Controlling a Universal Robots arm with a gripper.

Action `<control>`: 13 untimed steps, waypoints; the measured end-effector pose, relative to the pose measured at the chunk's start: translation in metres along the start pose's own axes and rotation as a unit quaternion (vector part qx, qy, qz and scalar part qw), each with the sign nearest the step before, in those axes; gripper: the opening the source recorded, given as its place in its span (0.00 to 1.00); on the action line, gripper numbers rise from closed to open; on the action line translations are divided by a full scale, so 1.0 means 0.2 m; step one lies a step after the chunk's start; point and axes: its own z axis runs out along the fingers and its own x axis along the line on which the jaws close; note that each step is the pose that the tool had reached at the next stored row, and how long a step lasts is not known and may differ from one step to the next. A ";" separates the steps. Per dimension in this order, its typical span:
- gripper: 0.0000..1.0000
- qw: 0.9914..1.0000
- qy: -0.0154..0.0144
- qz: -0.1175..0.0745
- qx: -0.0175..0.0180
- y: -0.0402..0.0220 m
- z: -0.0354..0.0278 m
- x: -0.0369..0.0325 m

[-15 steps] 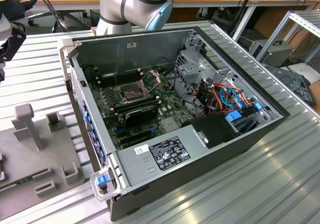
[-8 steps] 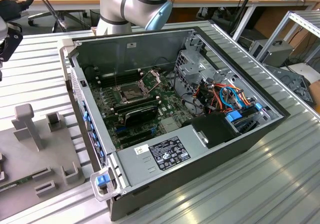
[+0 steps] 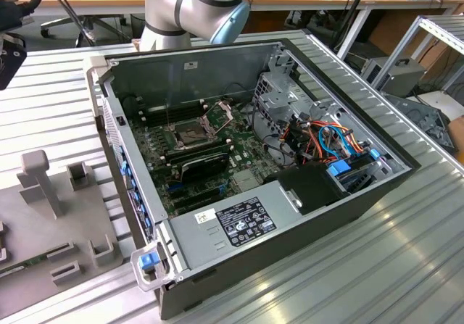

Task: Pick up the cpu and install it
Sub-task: 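Reach for the cpu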

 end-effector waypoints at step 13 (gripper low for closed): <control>0.11 1.000 0.000 0.000 0.000 -0.003 0.001 0.043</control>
